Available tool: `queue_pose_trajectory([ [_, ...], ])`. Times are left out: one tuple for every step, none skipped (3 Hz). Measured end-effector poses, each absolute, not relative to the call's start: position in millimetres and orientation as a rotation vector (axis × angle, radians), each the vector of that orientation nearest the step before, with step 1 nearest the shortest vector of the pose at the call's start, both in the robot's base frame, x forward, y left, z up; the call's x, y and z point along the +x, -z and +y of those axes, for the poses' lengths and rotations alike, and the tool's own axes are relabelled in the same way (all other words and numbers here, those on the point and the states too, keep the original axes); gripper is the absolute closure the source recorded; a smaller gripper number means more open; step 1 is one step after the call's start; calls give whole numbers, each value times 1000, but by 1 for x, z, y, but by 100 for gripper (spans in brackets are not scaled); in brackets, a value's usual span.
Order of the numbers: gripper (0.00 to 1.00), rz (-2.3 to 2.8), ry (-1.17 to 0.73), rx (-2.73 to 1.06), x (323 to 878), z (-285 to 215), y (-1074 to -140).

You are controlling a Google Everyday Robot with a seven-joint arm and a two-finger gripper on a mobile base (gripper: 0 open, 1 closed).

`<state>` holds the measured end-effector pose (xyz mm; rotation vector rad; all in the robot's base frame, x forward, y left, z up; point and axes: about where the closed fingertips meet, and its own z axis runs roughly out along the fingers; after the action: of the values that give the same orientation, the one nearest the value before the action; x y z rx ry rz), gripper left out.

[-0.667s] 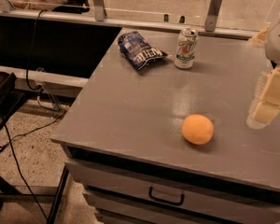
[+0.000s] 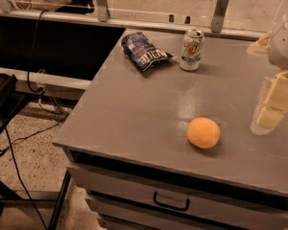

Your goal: Pick orange

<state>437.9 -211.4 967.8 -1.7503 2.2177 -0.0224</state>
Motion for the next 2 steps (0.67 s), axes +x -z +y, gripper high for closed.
queue_pose_trajectory([
  [0,2208,-65,-1820,434,-192,-942],
  [0,2198,-144,-1886,426,-172,-910],
])
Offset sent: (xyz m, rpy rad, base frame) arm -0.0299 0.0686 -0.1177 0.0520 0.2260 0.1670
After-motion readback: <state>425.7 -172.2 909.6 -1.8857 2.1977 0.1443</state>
